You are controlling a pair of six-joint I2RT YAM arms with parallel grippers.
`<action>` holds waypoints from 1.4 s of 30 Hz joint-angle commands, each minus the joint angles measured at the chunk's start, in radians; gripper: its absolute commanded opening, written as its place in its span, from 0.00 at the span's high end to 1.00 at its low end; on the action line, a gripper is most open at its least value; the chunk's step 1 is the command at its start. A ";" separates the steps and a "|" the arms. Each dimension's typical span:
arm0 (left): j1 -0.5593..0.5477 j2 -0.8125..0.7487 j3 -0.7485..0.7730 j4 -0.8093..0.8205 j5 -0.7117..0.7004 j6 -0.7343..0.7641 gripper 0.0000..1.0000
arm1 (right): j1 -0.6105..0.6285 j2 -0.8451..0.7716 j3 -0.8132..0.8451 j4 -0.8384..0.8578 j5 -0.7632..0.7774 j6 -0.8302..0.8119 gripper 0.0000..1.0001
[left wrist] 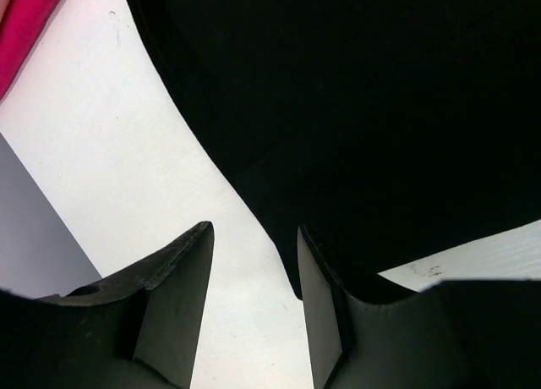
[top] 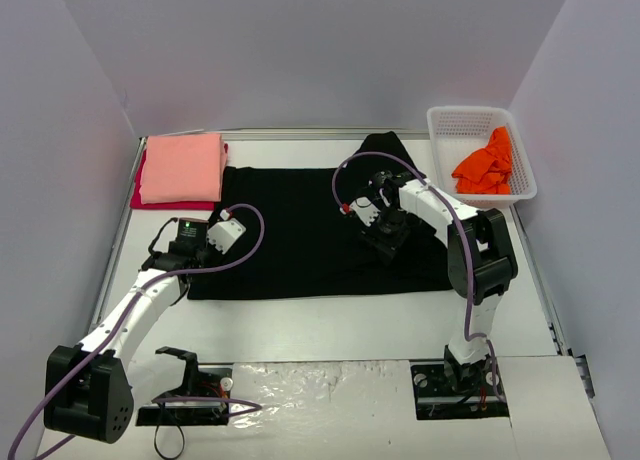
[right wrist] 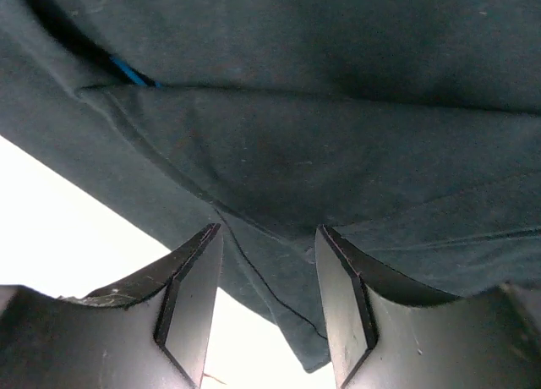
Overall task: Fold and stack the t-shirts
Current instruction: Fold the flattened tshirt in 1/3 of the way
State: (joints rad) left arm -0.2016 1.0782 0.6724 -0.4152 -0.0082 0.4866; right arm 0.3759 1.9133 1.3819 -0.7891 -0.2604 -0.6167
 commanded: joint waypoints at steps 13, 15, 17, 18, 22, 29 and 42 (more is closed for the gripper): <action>0.007 -0.015 -0.002 0.000 -0.007 -0.017 0.57 | 0.009 0.004 -0.021 0.070 0.177 0.090 0.72; 0.005 -0.018 -0.002 0.000 -0.006 -0.017 0.57 | 0.011 0.000 -0.023 0.076 0.187 0.097 0.77; 0.007 -0.018 -0.002 0.000 -0.004 -0.019 0.57 | 0.012 -0.003 -0.023 0.076 0.190 0.097 0.81; 0.005 -0.018 -0.002 -0.002 -0.003 -0.016 0.57 | 0.014 -0.005 -0.024 0.074 0.190 0.097 0.88; 0.007 -0.015 0.000 -0.002 -0.001 -0.016 0.57 | 0.021 -0.017 -0.038 0.074 0.179 0.095 1.00; 0.005 -0.012 0.000 -0.004 0.001 -0.014 0.57 | 0.034 -0.036 -0.047 0.073 0.174 0.103 1.00; 0.007 -0.015 0.000 -0.008 0.002 -0.014 0.57 | 0.037 -0.071 -0.096 0.070 0.178 0.097 0.62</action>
State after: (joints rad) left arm -0.2016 1.0779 0.6724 -0.4145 -0.0044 0.4854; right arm 0.4068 1.8809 1.3041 -0.6765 -0.1001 -0.5201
